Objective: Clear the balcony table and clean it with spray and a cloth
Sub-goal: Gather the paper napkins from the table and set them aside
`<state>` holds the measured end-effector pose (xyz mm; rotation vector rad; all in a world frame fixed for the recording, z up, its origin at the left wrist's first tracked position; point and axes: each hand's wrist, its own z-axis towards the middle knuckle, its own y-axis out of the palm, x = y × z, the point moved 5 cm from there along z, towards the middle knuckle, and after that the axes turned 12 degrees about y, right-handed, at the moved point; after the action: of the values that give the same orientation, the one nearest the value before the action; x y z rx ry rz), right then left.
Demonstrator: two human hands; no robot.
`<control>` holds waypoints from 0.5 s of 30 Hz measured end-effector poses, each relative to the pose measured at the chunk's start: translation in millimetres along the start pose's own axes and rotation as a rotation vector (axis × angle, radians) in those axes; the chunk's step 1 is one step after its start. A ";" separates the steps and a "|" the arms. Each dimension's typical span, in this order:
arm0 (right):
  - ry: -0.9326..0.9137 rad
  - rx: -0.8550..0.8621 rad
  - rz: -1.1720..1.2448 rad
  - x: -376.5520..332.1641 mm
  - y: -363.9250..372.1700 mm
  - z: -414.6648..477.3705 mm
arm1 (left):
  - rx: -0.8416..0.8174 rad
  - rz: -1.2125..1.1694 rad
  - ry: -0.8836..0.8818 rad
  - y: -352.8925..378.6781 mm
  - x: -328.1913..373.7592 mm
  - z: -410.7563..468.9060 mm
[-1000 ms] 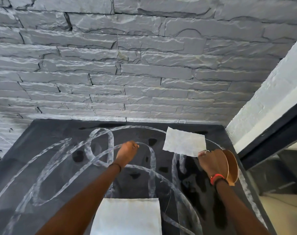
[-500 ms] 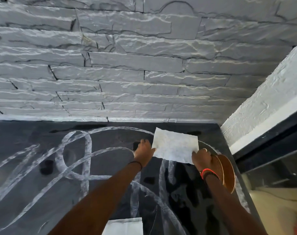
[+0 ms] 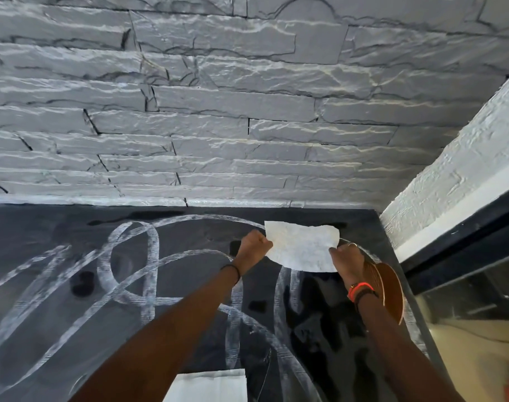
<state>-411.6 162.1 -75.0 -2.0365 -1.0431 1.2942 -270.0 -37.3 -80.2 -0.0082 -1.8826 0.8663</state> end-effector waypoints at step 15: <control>-0.173 -0.449 0.525 -20.3 9.0 -128.0 | 0.007 -0.581 -0.003 -106.8 -23.9 -117.5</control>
<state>-297.4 138.5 -17.6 -2.7076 -0.9738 1.6273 -126.1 -59.7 -12.6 0.5187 -1.7443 0.4694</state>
